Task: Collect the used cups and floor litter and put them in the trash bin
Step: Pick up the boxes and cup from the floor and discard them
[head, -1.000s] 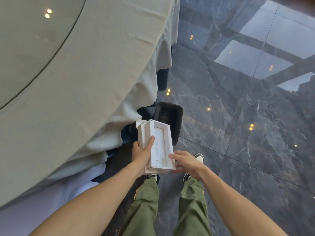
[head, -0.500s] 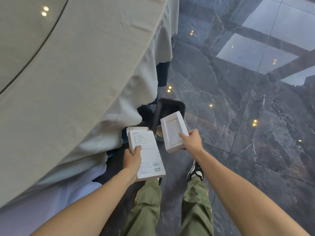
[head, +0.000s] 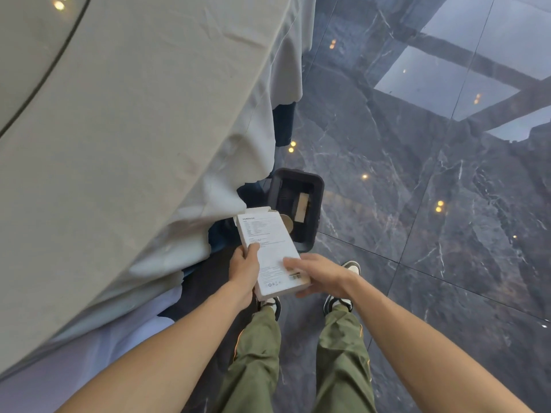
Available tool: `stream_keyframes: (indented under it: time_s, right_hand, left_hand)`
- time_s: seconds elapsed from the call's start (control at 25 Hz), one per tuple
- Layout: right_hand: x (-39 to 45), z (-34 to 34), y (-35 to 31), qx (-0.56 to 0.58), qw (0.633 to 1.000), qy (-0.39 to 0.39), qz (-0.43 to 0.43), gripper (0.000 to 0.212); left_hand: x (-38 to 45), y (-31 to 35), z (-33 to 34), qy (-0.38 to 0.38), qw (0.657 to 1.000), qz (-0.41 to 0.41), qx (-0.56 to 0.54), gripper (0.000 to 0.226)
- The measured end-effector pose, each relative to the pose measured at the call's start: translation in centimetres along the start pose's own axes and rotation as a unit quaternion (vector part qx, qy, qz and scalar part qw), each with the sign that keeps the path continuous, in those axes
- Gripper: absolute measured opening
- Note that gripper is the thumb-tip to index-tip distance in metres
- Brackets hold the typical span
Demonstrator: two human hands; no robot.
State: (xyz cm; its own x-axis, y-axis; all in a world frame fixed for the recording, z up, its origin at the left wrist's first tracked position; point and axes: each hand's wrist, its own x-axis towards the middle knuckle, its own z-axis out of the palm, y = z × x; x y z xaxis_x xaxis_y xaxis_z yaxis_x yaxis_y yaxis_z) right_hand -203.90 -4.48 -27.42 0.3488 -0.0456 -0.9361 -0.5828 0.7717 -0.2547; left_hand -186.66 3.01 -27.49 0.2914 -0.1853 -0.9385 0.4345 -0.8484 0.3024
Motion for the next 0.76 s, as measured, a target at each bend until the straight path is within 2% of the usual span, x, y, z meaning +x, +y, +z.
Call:
stream_keyframes:
  time_s: [0.08,0.12,0.24,0.32,0.36,0.48,0.6,0.76]
  right_hand:
    - [0.0,-0.4,1.0,0.037,0.998,-0.039,-0.015,0.034]
    - [0.4,-0.6,1.2,0.066,0.997,-0.015,-0.023,0.035]
    - [2.4,-1.4,1.2,0.106,0.978,0.173,-0.041,0.044]
    - [3.6,-2.0,0.5,0.076,0.956,0.282,-0.039,0.047]
    - [3.9,-2.2,-0.1,0.040,0.949,0.312,-0.031,0.048]
    - [4.5,-2.6,-2.1,-0.066,0.943,0.324,-0.027,0.049]
    - [5.3,-2.6,-4.0,-0.113,0.938,0.322,-0.060,0.048]
    - [4.8,-2.2,-3.8,-0.184,0.940,0.281,-0.054,0.041]
  left_hand:
    - [0.2,0.7,0.8,-0.013,1.000,-0.003,0.007,0.028]
    - [0.4,0.9,1.1,-0.015,1.000,-0.001,0.014,0.030]
    - [0.9,1.1,1.6,-0.027,0.999,-0.011,0.029,0.048]
    - [1.2,1.3,1.8,-0.037,0.998,-0.008,0.041,0.049]
    - [1.2,1.3,1.8,-0.044,0.998,-0.009,0.053,0.047]
    - [0.9,1.5,2.1,-0.056,0.996,-0.009,0.067,0.036]
    - [0.9,1.6,1.9,-0.045,0.996,-0.005,0.072,0.027]
    - [0.4,1.4,1.6,-0.032,0.993,0.008,0.113,0.032]
